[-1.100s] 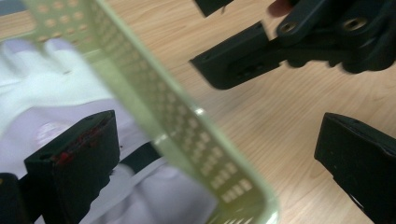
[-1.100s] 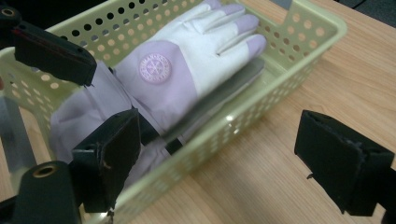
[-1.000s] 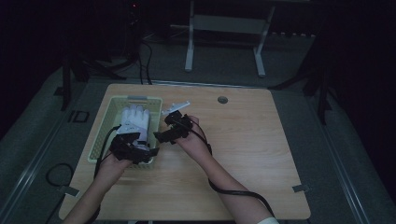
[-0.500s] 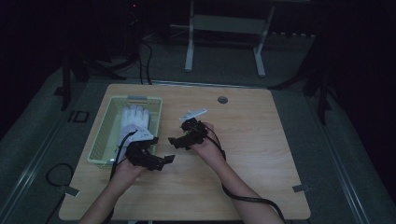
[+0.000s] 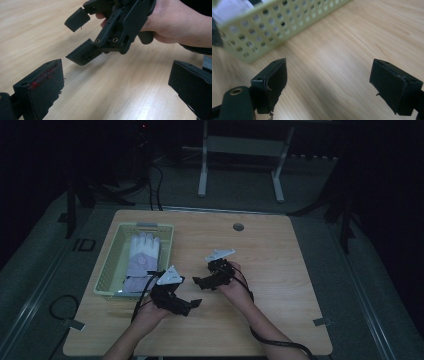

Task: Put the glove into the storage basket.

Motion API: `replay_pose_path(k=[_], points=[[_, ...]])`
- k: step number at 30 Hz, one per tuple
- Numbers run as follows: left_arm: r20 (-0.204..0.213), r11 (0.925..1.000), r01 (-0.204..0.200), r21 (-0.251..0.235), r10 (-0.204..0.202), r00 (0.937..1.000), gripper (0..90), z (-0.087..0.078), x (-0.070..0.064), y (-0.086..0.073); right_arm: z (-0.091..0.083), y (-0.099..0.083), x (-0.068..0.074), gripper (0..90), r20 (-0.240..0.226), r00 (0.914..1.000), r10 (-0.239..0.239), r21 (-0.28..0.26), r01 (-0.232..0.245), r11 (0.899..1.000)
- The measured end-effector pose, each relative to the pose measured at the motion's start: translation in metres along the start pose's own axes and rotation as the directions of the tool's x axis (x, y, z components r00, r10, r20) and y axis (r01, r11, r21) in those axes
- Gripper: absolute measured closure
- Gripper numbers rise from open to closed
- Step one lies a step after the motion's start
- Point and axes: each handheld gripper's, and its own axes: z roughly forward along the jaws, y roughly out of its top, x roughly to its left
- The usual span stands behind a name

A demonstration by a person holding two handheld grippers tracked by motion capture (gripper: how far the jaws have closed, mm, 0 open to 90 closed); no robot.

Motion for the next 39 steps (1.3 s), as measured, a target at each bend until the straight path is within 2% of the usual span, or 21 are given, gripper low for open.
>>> replay_pose_path(k=[2, 5, 7, 9, 16, 19, 22, 24, 28, 34, 39], points=[[0.011, 0.9994, -0.018, 0.029, 0.018, 0.9998, 0.1, 0.006, -0.005, -0.004, -0.001, -0.006, -0.001, 14.4, -0.007, 1.0, -0.001, -0.005, 0.001, 1.0], [0.016, 0.9971, -0.052, 0.055, 0.052, 0.9985, 0.1, 0.013, -0.009, -0.009, -0.003, -0.014, -0.002, 14.3, -0.013, 0.9994, -0.031, -0.006, 0.031, 1.0], [0.029, 0.9973, -0.047, 0.057, 0.046, 0.9985, 0.1, 0.019, -0.012, -0.013, -0.003, -0.02, -0.002, 14.3, 0.003, 0.9986, -0.053, -0.011, 0.053, 0.999], [0.036, 0.9965, -0.048, 0.069, 0.046, 0.9983, 0.1, 0.024, -0.014, -0.018, -0.003, -0.025, -0.004, 14.3, -0.008, 0.999, -0.044, -0.018, 0.044, 0.999], [0.08, 0.9953, -0.044, 0.086, 0.037, 0.9961, 0.1, 0.039, -0.018, -0.032, -0.002, -0.039, -0.007, 14.0, -0.011, 0.9974, -0.071, -0.028, 0.071, 0.997], [0.073, 0.995, -0.057, 0.082, 0.051, 0.996, 0.1, 0.045, -0.02, -0.039, -0.004, -0.049, -0.01, 14.0, -0.012, 0.9975, -0.07, -0.064, 0.069, 0.996], [0.068, 0.9949, -0.054, 0.086, 0.048, 0.9965, 0.1, 0.049, -0.02, -0.043, -0.003, -0.056, -0.012, 14.1, -0.021, 0.998, -0.06, -0.07, 0.058, 0.996], [0.047, 0.9954, -0.055, 0.079, 0.052, 0.9975, 0.1, 0.05, -0.02, -0.046, -0.002, -0.059, -0.012, 14.1, -0.019, 0.9977, -0.065, -0.064, 0.064, 0.996], [0.027, 0.9986, -0.01, 0.053, 0.008, 0.9996, 0.1, 0.049, -0.017, -0.049, 0.0, -0.065, -0.009, 14.0, -0.027, 0.9968, -0.076, -0.073, 0.073, 0.995], [0.003, 0.9991, -0.009, 0.042, 0.009, 1.0, 0.1, 0.048, -0.021, -0.052, -0.004, -0.067, -0.009, 13.9, -0.027, 0.9959, -0.086, -0.093, 0.083, 0.992], [-0.03, 1.0, 0.008, -0.006, -0.008, 0.9995, 0.1, 0.046, -0.025, -0.056, -0.004, -0.068, -0.011, 13.8, -0.017, 0.9967, -0.08, -0.09, 0.078, 0.993]])
